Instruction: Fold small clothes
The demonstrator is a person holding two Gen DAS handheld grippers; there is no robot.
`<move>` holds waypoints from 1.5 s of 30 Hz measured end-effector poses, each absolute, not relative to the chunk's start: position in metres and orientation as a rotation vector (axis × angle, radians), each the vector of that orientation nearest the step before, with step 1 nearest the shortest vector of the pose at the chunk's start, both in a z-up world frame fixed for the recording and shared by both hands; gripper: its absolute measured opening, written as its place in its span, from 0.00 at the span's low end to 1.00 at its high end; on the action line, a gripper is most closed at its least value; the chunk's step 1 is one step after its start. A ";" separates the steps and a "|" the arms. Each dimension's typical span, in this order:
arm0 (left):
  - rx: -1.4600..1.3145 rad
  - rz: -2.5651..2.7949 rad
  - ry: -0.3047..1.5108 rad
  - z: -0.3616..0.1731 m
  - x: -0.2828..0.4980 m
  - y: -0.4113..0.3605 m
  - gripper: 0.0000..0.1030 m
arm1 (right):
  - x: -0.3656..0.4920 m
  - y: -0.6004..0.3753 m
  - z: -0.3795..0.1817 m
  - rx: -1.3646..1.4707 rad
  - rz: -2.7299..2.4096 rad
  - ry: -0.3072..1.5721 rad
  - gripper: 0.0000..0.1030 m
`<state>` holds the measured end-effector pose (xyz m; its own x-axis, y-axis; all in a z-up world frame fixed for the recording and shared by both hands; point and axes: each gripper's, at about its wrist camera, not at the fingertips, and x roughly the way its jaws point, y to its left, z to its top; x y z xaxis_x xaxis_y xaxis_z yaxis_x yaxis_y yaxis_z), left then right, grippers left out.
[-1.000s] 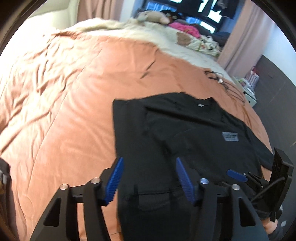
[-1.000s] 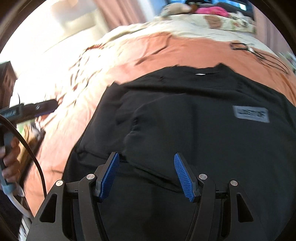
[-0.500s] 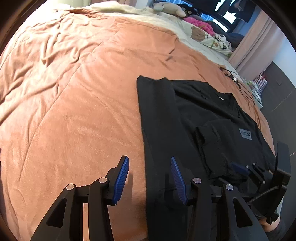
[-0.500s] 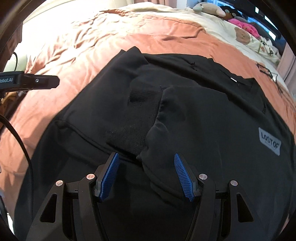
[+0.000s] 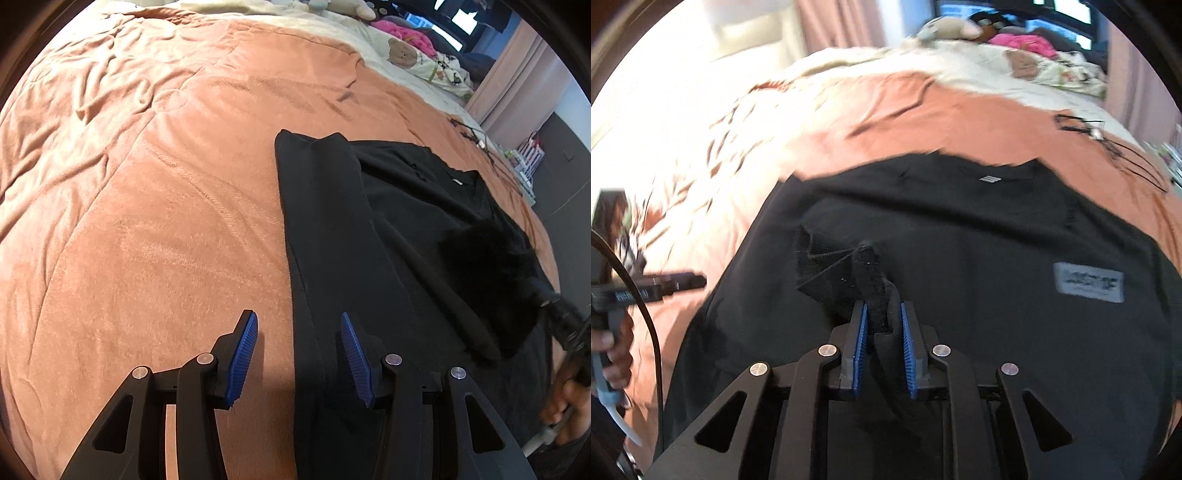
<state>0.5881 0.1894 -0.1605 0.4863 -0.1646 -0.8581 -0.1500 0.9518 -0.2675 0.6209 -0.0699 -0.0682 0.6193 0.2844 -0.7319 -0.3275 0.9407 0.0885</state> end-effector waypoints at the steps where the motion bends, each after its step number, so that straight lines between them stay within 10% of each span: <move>1: -0.324 -0.006 1.072 -0.162 0.590 0.188 0.48 | 0.619 -0.081 -0.064 -0.042 0.338 0.820 0.13; 14: -0.285 0.051 1.108 -0.176 0.601 0.185 0.48 | 0.583 -0.217 -0.084 0.170 0.112 0.849 0.17; 20: -0.289 0.057 1.108 -0.175 0.605 0.185 0.48 | 0.586 -0.258 -0.098 0.274 0.114 0.875 0.68; 38: -0.241 0.072 1.106 -0.172 0.621 0.175 0.48 | 0.621 -0.185 -0.104 -0.126 0.071 0.961 0.77; 45: -0.242 0.083 1.112 -0.174 0.624 0.174 0.48 | 0.620 -0.228 -0.097 -0.074 -0.080 0.964 0.66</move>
<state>0.6240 0.1743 -0.1739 0.4432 -0.0548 -0.8948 -0.1864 0.9707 -0.1517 0.6202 -0.2282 -0.0971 0.5674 -0.1013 -0.8172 0.0350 0.9945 -0.0989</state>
